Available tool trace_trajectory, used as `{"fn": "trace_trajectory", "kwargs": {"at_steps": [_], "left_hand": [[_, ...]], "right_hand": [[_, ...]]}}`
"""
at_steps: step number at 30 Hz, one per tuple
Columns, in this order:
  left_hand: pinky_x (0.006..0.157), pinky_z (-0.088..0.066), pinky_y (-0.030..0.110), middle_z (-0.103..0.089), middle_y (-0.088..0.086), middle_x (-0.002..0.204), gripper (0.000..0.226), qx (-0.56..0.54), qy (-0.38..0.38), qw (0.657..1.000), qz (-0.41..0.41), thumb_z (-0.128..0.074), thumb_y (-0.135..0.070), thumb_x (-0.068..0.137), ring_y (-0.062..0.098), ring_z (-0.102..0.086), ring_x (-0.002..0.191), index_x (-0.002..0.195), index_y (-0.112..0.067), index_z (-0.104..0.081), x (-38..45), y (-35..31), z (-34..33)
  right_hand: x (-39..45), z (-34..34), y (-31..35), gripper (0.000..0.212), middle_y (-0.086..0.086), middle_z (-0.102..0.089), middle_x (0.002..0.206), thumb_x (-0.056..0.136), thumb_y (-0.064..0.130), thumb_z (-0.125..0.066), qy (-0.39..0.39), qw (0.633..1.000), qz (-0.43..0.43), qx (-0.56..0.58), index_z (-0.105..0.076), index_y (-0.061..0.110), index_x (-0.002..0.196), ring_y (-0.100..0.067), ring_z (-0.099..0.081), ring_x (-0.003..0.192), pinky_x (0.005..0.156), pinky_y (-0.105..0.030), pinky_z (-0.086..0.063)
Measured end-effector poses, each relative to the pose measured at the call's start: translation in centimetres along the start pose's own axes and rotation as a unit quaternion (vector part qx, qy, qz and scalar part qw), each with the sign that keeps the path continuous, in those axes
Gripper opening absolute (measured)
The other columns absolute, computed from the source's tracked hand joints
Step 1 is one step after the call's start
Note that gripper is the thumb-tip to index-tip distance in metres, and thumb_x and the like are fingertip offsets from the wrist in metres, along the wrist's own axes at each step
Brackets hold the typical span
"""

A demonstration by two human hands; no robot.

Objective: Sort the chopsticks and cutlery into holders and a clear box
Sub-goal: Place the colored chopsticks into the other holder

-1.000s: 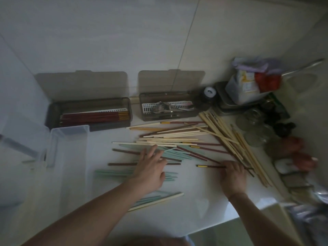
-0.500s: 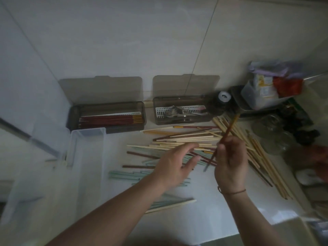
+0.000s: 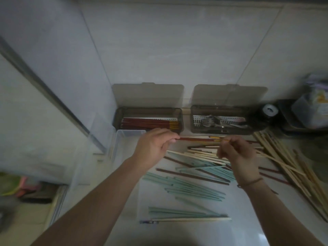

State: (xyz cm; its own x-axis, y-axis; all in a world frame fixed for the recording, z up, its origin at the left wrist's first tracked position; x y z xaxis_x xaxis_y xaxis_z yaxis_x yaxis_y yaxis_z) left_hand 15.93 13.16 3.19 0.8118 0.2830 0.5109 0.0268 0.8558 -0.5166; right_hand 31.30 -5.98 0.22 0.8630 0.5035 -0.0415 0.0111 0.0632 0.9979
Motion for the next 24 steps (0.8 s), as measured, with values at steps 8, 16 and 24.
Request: {"fn": "trace_trajectory", "kwargs": {"at_steps": [8, 16, 24], "left_hand": [[0.100, -0.043, 0.032, -0.065, 0.004, 0.122, 0.031, 0.095, -0.002, 0.962, 0.255, -0.071, -0.019, 0.087, 0.023, -0.056, 0.116, 0.118, -0.013, -0.069, -1.4, 7.7, 2.2], [0.112, -0.032, 0.040, -0.059, 0.008, 0.136, 0.030, 0.121, 0.079, 0.952, 0.271, -0.069, -0.021, 0.087, 0.029, -0.047, 0.133, 0.116, -0.017, -0.072, -3.7, 8.0, 0.2], [0.117, -0.022, 0.039, -0.054, 0.003, 0.142, 0.031, 0.121, 0.082, 0.951, 0.272, -0.064, -0.024, 0.092, 0.025, -0.035, 0.142, 0.122, -0.020, -0.068, -3.3, 8.1, -0.2]], "right_hand": [[5.1, -6.9, -3.8, 0.012, -0.012, -0.071, 0.079, 0.095, 0.006, -0.053, -0.024, 0.962, -0.176, 0.208, -0.058, 0.006, 0.084, -0.024, -0.070, 0.075, 0.068, -0.033, -0.059], [7.4, -11.1, -7.3, 0.012, -0.004, -0.071, 0.073, 0.090, 0.020, -0.064, 0.006, 0.966, -0.254, -0.038, -0.069, 0.012, 0.097, -0.019, -0.064, 0.054, 0.041, -0.021, -0.041], [9.4, -8.7, -4.2, 0.033, -0.006, -0.062, 0.061, 0.093, 0.009, -0.057, 0.016, 0.974, -0.150, -0.170, -0.060, 0.014, 0.125, -0.004, -0.047, 0.034, 0.036, -0.016, -0.038]]}}
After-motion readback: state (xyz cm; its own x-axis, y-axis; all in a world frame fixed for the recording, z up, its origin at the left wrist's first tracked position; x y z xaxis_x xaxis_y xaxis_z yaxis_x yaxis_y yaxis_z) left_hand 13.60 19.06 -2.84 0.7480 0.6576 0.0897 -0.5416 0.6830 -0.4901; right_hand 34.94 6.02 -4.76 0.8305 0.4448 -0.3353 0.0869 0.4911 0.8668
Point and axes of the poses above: each hand's wrist, its own x-axis towards the middle knuckle, its own z-axis out of the back of the hand, y = z × x, the point moved 10 cm from there along x, towards the middle knuckle
